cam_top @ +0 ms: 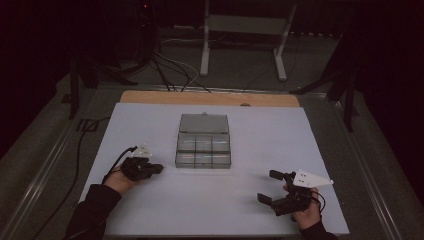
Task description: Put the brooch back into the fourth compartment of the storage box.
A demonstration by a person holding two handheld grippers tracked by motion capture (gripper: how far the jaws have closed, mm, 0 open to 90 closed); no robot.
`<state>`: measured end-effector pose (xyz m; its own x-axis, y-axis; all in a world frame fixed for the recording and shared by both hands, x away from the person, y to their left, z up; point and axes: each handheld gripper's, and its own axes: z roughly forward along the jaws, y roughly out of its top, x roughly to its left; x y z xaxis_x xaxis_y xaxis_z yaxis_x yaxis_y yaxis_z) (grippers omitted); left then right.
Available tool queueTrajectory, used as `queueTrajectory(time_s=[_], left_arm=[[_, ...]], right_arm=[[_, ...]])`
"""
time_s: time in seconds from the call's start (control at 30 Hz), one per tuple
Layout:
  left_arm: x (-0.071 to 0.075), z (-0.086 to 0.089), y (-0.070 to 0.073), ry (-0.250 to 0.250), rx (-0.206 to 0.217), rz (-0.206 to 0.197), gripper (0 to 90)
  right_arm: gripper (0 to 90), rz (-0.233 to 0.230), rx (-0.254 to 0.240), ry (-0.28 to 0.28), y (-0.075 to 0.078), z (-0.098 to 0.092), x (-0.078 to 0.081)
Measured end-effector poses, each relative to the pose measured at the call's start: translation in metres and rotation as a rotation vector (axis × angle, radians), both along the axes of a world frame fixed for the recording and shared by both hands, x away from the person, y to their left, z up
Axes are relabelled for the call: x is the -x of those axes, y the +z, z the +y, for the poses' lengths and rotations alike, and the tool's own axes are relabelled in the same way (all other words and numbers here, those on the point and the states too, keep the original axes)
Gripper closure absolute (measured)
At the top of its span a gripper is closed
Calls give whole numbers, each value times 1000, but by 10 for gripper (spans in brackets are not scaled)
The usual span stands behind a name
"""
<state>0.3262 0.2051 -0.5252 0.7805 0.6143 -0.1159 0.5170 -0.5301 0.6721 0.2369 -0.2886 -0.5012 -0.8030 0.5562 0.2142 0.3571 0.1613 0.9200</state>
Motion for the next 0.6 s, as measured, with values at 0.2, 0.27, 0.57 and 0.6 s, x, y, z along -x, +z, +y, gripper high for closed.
queueTrajectory(time_s=[0.2,0.27,0.57,0.6], left_arm=[[2,0,6,-7,-3,-11,886],[4,0,8,-14,-6,-14,886],[6,1,20,-15,16,-35,886],[6,2,22,-14,22,-36,886]], right_arm=[[0,1,-2,-2,0,0,0],[0,0,1,-2,0,0,0],[0,1,0,-6,0,0,0],[0,1,0,-6,0,0,0]])
